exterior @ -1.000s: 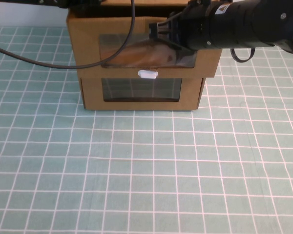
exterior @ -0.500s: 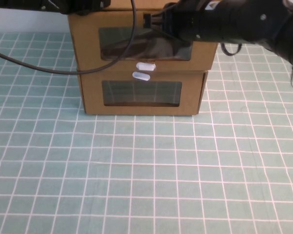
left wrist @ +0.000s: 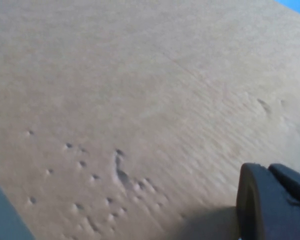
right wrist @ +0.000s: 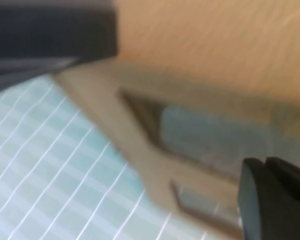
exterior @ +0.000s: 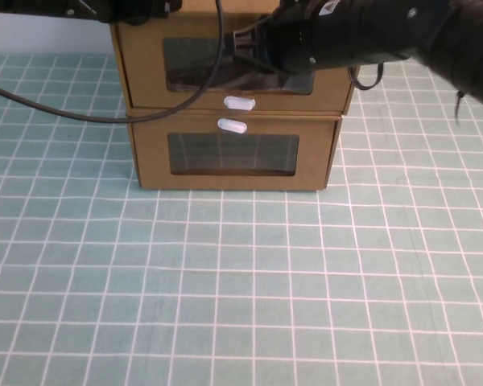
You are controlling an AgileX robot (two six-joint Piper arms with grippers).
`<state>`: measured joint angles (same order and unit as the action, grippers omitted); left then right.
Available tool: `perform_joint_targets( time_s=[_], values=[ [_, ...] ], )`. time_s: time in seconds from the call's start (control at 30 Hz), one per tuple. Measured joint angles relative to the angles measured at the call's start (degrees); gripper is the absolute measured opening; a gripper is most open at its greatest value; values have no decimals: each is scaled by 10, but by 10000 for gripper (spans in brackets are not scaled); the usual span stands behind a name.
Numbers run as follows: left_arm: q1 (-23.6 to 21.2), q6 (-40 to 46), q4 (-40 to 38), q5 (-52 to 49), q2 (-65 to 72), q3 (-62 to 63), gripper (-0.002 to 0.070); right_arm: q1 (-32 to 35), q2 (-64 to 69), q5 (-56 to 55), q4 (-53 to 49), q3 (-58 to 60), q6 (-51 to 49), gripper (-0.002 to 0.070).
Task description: Close the shoe box
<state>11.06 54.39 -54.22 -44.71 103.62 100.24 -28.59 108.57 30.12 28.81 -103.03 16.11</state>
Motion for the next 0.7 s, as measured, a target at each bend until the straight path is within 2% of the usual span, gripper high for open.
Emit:
perform_joint_targets(
  time_s=[0.37,0.53,0.7],
  values=[
    [-21,-22,76,-21,-116,-1,-5,1,-173,156,-62,23,-21,-11],
    [-21,-56,104,-19,-197,-27,-5,-13,-308,181,-137,134,-83,-11],
    [-21,-60,106,39,-312,-153,-5,-23,-484,188,-159,297,-121,-11]
  ],
)
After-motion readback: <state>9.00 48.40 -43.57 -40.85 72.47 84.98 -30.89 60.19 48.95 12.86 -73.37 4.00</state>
